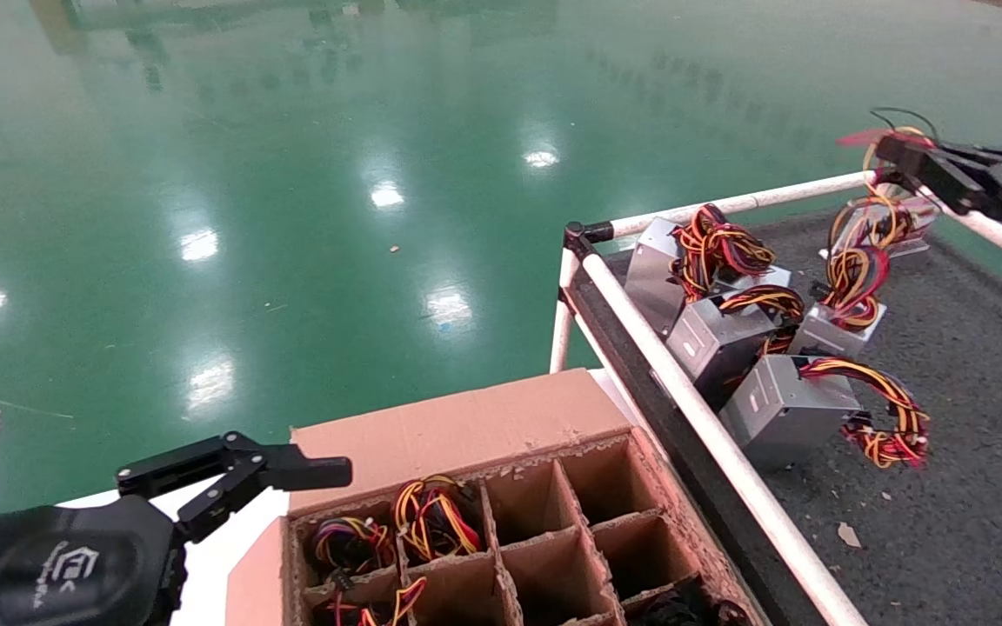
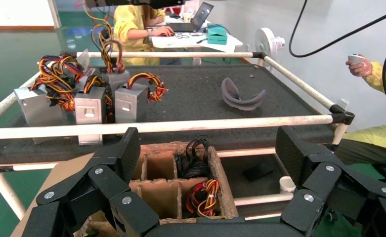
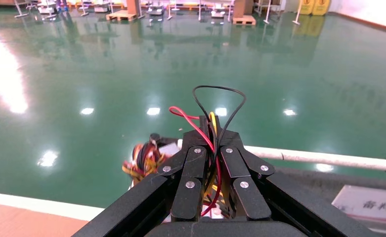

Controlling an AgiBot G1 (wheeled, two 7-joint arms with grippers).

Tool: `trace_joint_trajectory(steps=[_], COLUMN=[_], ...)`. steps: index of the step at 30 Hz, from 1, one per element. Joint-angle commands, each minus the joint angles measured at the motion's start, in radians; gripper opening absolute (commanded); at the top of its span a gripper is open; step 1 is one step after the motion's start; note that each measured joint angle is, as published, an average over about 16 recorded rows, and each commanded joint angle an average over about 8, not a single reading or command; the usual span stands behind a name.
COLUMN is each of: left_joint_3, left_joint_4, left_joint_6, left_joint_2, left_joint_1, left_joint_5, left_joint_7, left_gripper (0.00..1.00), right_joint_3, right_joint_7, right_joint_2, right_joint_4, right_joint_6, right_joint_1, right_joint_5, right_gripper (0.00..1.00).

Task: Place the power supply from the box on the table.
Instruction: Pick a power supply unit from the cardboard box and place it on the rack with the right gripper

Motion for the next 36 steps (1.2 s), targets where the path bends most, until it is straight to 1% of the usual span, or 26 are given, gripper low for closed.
trace_joint_trajectory(steps=[1, 4, 11, 12, 13, 19, 20, 21, 36], left_joint_3=[0.000, 0.000, 0.000, 0.000, 0.000, 0.000, 0.000, 0.000, 0.000], left_joint_4=[0.000, 0.000, 0.000, 0.000, 0.000, 0.000, 0.000, 0.000, 0.000], left_joint_6=[0.000, 0.000, 0.000, 0.000, 0.000, 0.000, 0.000, 0.000, 0.000], left_joint_2=[0.000, 0.000, 0.000, 0.000, 0.000, 0.000, 0.000, 0.000, 0.000], left_joint_1=[0.000, 0.000, 0.000, 0.000, 0.000, 0.000, 0.000, 0.000, 0.000], left_joint_5=[0.000, 0.000, 0.000, 0.000, 0.000, 0.000, 0.000, 0.000, 0.000], left_joint_7=[0.000, 0.000, 0.000, 0.000, 0.000, 0.000, 0.000, 0.000, 0.000], left_gripper=[1.00, 1.00, 1.00, 1.00, 1.00, 1.00, 1.00, 1.00, 1.00], right_joint_3=[0.002, 0.000, -0.002, -0.004, -0.005, -0.017, -0.018, -0.020, -0.016], right_joint_7=[-0.002, 0.002, 0.017, 0.019, 0.021, 0.024, 0.024, 0.023, 0.023], right_joint_2=[-0.014, -0.014, 0.002, 0.004, 0.005, 0.006, 0.006, 0.006, 0.007], right_joint_4=[0.000, -0.003, -0.004, -0.004, -0.003, 0.002, 0.003, 0.004, 0.002], right_joint_6=[0.023, 0.010, -0.072, -0.081, -0.087, -0.105, -0.107, -0.108, -0.102], right_joint_1=[0.001, -0.009, -0.034, -0.036, -0.039, -0.046, -0.046, -0.047, -0.046], right_joint_5=[0.003, 0.000, -0.004, -0.006, -0.008, -0.024, -0.026, -0.028, -0.024], right_gripper=[0.00, 0.00, 0.00, 0.02, 0.10, 0.85, 0.96, 1.00, 1.00])
